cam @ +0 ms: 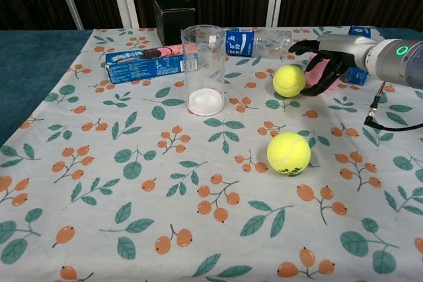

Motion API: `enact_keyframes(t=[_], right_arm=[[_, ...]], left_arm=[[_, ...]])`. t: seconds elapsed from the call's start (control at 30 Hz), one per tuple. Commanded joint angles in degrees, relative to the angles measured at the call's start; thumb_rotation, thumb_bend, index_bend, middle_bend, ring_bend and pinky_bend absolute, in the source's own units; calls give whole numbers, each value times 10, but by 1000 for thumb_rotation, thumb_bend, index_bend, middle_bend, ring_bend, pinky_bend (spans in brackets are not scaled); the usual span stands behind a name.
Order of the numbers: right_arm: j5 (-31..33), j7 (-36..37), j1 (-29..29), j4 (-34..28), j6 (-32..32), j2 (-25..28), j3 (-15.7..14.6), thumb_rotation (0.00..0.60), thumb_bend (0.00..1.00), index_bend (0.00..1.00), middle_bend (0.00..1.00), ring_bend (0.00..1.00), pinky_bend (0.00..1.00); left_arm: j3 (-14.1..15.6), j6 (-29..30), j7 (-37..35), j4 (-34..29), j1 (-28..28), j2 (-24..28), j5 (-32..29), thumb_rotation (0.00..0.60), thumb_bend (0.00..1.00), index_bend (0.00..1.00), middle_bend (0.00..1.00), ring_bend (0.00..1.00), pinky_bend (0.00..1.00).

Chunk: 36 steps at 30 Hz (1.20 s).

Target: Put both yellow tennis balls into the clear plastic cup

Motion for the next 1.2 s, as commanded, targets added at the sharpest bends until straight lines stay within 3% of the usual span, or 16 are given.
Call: enact_keyframes(t=[0.03,0.37,0.57,0.9,1.2], right_arm=[[1,8,11,31,-9,-19,3,600,347,81,73,210,470],[2,8,38,106,-37,-55,6,600,347,89,97,211,607],[13,2,54,138,-62,-74,6,600,348,243,199,273,672],[14,-11,64,163,-62,-98,1,600,347,475,390,505,757],[8,-12,55,127,-17,-68,20,600,346,497,411,533,816]], left_arm=[[0,-1,1,0,0,0,-1,600,0,0,0,0,0],[-2,-3,0,-1,-1,1,-8,600,0,0,0,0,0],[-2,-4,-1,-2,0,2,-8,600,0,0,0,0,0],[-2,-7,-5,-3,0,6,-11,600,0,0,0,0,0],[-2,-10,-10,-4,0,9,-14,600,0,0,0,0,0]])
